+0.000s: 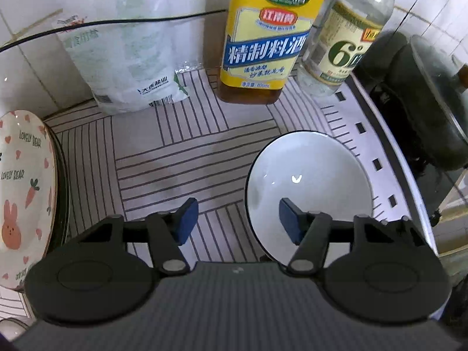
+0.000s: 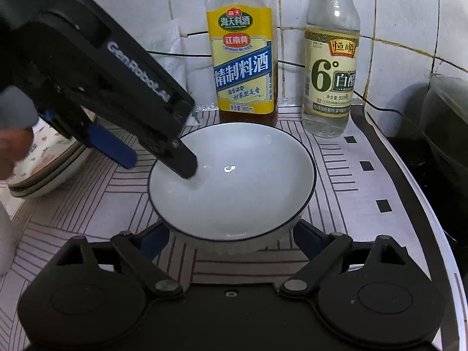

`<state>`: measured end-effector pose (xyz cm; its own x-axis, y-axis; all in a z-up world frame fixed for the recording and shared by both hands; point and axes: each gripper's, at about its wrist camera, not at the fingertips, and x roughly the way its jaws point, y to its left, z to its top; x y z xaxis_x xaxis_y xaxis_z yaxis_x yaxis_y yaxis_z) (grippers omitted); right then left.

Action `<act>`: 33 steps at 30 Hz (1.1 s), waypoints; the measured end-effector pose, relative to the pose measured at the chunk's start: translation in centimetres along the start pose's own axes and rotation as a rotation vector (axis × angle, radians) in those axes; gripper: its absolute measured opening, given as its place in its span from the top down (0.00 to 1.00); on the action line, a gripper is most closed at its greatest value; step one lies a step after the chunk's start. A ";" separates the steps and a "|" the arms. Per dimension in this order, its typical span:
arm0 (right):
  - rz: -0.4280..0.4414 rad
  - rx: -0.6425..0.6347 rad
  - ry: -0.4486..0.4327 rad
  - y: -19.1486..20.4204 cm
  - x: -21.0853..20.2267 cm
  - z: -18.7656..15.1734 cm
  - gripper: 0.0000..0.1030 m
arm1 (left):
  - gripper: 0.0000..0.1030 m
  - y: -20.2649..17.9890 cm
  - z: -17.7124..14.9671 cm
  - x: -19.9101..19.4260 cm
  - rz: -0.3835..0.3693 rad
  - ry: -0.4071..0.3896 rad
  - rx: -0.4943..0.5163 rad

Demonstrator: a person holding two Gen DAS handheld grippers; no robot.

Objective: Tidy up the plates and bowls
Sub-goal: 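Lift the bowl with the left gripper and carry it over the nested bowls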

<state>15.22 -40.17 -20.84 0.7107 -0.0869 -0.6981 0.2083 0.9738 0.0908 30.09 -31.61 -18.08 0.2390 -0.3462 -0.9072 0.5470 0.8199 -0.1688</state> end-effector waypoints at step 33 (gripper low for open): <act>0.119 -0.042 -0.077 4.6 -5.2 1.3 0.04 | 0.83 1.9 -5.5 -8.6 0.018 -0.082 0.035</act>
<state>13.39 -35.49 -15.84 0.7783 0.0158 -0.6276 0.0922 0.9860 0.1392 24.63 -24.60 -12.75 0.3128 -0.3690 -0.8752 0.5692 0.8105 -0.1382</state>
